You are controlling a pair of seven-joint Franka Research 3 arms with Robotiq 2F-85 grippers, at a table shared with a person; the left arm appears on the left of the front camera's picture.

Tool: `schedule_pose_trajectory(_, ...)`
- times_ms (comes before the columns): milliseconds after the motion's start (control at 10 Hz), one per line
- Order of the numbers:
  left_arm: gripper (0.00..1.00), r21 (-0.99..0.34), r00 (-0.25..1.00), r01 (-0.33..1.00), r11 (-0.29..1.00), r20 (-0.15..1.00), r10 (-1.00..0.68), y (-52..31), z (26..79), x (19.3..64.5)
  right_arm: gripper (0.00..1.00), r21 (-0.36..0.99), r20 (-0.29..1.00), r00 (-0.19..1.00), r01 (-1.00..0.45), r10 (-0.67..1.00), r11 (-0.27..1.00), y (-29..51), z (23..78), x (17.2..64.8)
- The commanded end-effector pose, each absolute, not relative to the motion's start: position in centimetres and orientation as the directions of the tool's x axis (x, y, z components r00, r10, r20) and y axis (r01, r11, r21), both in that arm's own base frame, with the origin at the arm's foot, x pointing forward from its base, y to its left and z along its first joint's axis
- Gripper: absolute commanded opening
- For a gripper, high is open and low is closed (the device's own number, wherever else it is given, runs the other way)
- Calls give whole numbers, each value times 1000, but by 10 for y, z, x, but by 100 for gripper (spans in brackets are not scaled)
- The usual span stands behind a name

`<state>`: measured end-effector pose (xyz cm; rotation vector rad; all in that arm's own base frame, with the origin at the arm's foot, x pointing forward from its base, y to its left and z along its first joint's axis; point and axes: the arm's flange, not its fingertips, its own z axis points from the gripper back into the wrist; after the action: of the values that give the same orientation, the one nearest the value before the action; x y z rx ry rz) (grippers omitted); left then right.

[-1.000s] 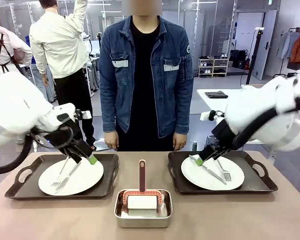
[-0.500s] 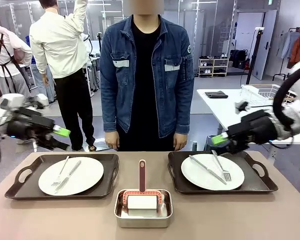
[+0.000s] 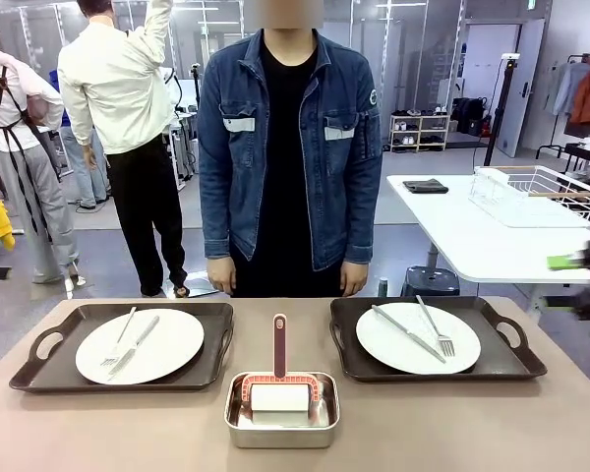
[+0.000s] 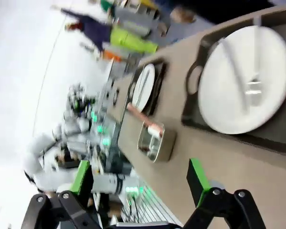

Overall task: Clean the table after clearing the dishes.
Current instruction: When the left (or right) Handle tray is removed, use the left hand (or right hand) to clean the left (or right) side of the table with the Lint Roller.

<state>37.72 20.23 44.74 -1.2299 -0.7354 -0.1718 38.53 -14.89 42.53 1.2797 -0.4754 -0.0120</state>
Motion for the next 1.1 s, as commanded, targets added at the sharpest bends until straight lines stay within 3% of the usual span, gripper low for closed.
schedule_pose_trajectory(0, 100, -771, 741, 433, 466, 599, 304, 252, 450, 360, 100, 955, 269, 811, -157, -519, 250, -204, 434, 350)
schedule_pose_trajectory(100, 100, -781, 768, 300, 548, 539, 347, 279, 451, 345, 100, 965, 239, 750, -113, -617, 236, -236, 436, 326)
schedule_pose_trajectory(400, 100, -778, 705, 62, 626, 478, 524, 345, 474, 293, 100, 961, 240, 656, -54, -716, 273, -269, 453, 280)
schedule_pose_trajectory(500, 100, -765, 727, 225, 603, 544, 419, 325, 450, 313, 100, 955, 240, 668, -34, -705, 293, -260, 455, 290)
schedule_pose_trajectory(600, 100, -765, 727, 225, 603, 544, 419, 325, 450, 313, 100, 958, 253, 679, -77, -690, 275, -291, 446, 278)
schedule_pose_trajectory(1000, 100, -765, 727, 225, 603, 544, 419, 325, 450, 313, 100, 958, 253, 679, -77, -690, 275, -291, 446, 278)
